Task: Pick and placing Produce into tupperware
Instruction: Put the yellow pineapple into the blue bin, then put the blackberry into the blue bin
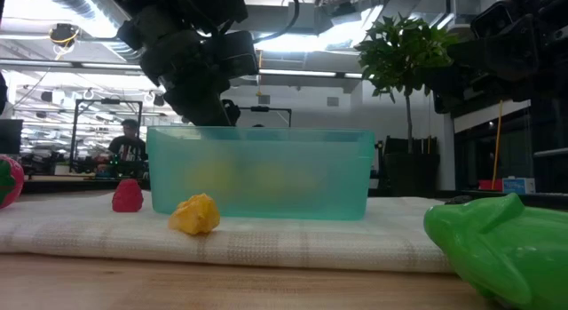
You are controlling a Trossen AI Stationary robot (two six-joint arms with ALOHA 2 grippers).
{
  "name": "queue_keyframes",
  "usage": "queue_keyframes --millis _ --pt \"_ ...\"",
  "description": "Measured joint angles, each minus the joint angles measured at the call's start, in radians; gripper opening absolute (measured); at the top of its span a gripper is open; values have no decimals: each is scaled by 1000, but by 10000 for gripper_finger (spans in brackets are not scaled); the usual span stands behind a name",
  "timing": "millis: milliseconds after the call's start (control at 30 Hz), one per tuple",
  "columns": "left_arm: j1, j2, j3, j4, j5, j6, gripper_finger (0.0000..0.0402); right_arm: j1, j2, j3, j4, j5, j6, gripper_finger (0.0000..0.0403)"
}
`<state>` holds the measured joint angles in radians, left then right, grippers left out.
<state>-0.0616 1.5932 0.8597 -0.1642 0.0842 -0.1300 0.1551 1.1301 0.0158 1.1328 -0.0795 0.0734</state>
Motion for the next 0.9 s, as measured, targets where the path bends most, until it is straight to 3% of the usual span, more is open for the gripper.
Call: queue_keyframes --millis 200,533,700,900 --pt "8 -14 0 0 -44 25 302 0 0 0 0 0 9 251" --pt "-66 -126 0 86 -46 111 299 0 0 -1 17 0 51 251" --pt "-117 -188 -44 117 -88 106 298 0 -1 28 18 0 -3 251" --pt "-202 -300 -152 235 -183 89 298 9 -1 114 -107 1 -117 251"
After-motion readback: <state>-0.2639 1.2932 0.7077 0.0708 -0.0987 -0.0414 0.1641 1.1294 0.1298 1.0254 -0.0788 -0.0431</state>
